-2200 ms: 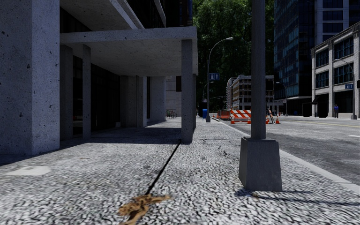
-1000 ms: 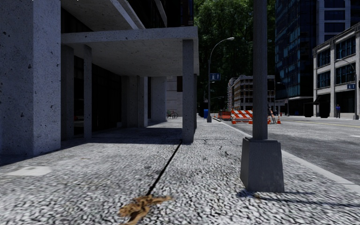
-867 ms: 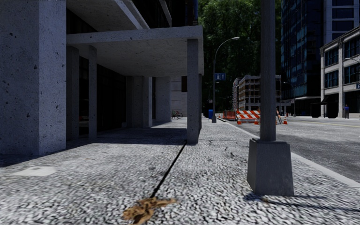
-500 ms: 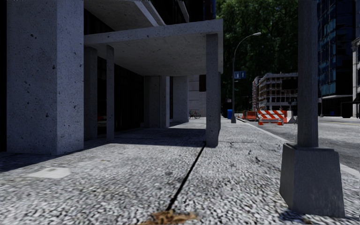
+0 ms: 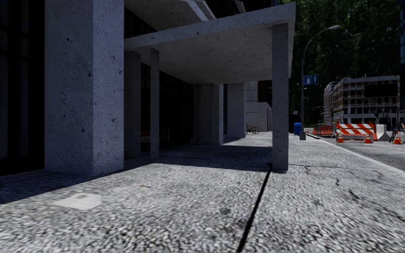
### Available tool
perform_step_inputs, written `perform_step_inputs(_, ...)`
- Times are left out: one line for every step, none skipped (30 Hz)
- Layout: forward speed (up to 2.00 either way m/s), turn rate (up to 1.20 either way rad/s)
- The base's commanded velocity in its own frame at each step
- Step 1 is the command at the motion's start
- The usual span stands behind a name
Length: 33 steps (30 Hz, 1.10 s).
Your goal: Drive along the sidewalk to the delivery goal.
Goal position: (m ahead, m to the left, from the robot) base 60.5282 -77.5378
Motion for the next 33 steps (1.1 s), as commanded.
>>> perform_step_inputs(2.0,0.04)
perform_step_inputs(2.0,0.04)
perform_step_inputs(2.0,0.0)
perform_step_inputs(2.0,0.0)
perform_step_inputs(2.0,0.0)
perform_step_inputs(2.0,0.0)
perform_step_inputs(2.0,0.0)
perform_step_inputs(2.0,0.0)
perform_step_inputs(2.0,0.0)
perform_step_inputs(2.0,0.0)
perform_step_inputs(2.0,0.0)
perform_step_inputs(2.0,0.0)
perform_step_inputs(2.0,0.0)
perform_step_inputs(2.0,0.0)
perform_step_inputs(2.0,0.0)
perform_step_inputs(2.0,0.0)
perform_step_inputs(2.0,0.0)
perform_step_inputs(2.0,0.0)
perform_step_inputs(2.0,0.0)
perform_step_inputs(2.0,0.0)
perform_step_inputs(2.0,0.0)
perform_step_inputs(2.0,0.0)
perform_step_inputs(2.0,0.0)
perform_step_inputs(2.0,0.0)
perform_step_inputs(2.0,0.0)
perform_step_inputs(2.0,0.0)
perform_step_inputs(2.0,0.0)
perform_step_inputs(2.0,0.0)
perform_step_inputs(2.0,-0.01)
perform_step_inputs(2.0,-0.02)
perform_step_inputs(2.0,-0.06)
perform_step_inputs(2.0,-0.06)
perform_step_inputs(2.0,-0.22)
